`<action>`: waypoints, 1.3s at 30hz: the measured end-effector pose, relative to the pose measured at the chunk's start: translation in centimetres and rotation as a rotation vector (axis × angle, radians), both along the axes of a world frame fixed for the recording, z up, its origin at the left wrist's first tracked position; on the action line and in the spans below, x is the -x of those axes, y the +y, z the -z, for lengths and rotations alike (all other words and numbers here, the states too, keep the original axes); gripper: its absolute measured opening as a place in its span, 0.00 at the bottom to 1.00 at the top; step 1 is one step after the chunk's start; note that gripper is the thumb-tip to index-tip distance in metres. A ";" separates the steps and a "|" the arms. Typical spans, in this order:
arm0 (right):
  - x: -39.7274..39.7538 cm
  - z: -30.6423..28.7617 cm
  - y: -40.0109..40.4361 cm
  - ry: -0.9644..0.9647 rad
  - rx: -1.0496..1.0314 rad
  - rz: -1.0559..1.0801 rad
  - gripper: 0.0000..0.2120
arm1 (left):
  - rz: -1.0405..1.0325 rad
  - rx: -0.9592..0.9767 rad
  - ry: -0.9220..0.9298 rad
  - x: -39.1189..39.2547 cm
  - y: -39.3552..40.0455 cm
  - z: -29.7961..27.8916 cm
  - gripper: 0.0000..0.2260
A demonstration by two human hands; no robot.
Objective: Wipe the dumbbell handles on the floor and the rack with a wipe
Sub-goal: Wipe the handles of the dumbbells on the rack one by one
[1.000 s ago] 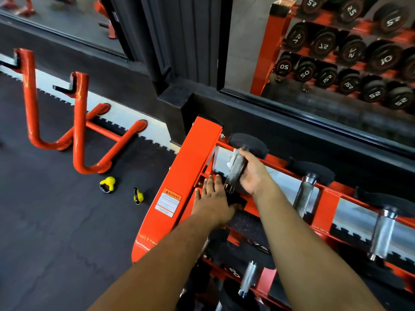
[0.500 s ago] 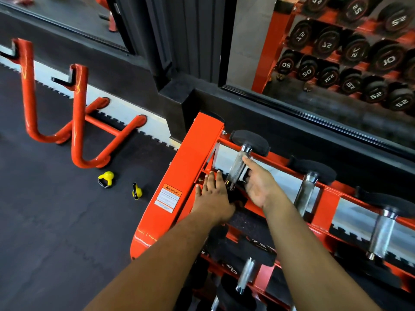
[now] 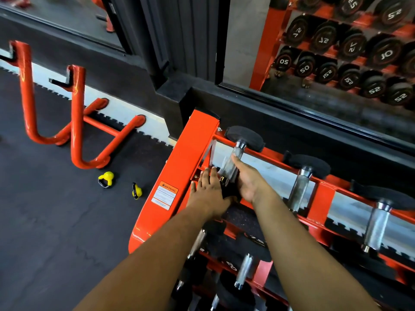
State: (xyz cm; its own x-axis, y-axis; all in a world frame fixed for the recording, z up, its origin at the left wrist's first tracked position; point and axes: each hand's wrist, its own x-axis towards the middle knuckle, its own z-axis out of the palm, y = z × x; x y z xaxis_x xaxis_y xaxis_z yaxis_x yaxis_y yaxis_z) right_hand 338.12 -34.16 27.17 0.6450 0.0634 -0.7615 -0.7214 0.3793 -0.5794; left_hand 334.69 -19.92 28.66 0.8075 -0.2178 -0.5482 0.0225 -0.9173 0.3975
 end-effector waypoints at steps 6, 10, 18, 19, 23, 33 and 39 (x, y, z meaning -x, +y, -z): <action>1.3 0.9 -0.6 -0.105 0.170 -0.017 0.11 | -0.031 -0.011 -0.031 0.2 0.0 0.4 0.49; 1.2 0.7 -0.9 -0.448 0.706 0.002 0.11 | -0.043 0.014 -0.050 0.2 0.1 0.5 0.49; 3.1 3.7 -4.1 -1.302 1.705 -1.001 0.27 | -0.062 0.062 -0.076 0.4 0.3 1.0 0.49; 2.6 3.1 -4.5 -1.380 1.734 -1.124 0.27 | -0.065 0.073 -0.078 0.4 0.3 0.9 0.48; -1.4 0.3 -4.0 -1.143 1.903 -1.242 0.32 | -0.053 0.078 -0.069 0.2 0.5 0.9 0.48; -1.1 -0.7 -4.4 -1.225 1.851 -1.479 0.32 | -0.068 0.210 -0.139 0.8 0.6 2.4 0.49; 0.9 0.5 -1.6 -1.184 1.749 -1.424 0.23 | -0.084 0.231 -0.139 0.7 0.7 2.7 0.49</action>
State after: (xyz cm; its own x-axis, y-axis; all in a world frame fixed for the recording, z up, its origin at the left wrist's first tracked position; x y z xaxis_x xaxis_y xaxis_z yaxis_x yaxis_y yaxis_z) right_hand 337.19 -35.73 26.68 0.7717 0.6196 -0.1435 0.6357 -0.7589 0.1417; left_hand 334.02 -19.25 26.00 0.8919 -0.2531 -0.3747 0.0252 -0.7995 0.6001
